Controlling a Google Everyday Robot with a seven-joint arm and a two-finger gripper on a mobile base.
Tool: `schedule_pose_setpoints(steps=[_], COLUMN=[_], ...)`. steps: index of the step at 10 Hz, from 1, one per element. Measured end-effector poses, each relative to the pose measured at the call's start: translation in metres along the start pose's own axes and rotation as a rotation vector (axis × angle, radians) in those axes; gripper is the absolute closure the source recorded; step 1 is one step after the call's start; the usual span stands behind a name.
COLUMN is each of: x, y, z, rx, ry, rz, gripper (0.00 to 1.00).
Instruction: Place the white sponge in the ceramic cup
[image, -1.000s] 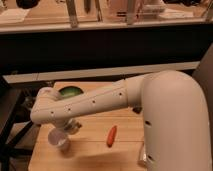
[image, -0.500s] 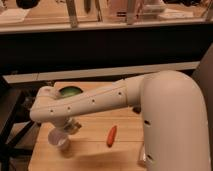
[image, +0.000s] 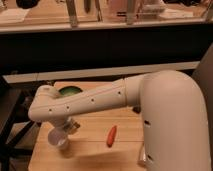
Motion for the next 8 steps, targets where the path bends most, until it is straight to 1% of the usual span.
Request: schedule_pose_setpoints(steps=[3,6,8], x=[-0.004,-0.022,-0.042], y=[-0.005,-0.015,-0.024], z=[-0.01,-0.017,-0.024], rx=[0.011,0.014,0.019], ry=[0.005,0.011,0.017], rz=[-0.018,-0.065,-0.115], gripper=[0.98,0.98,0.98])
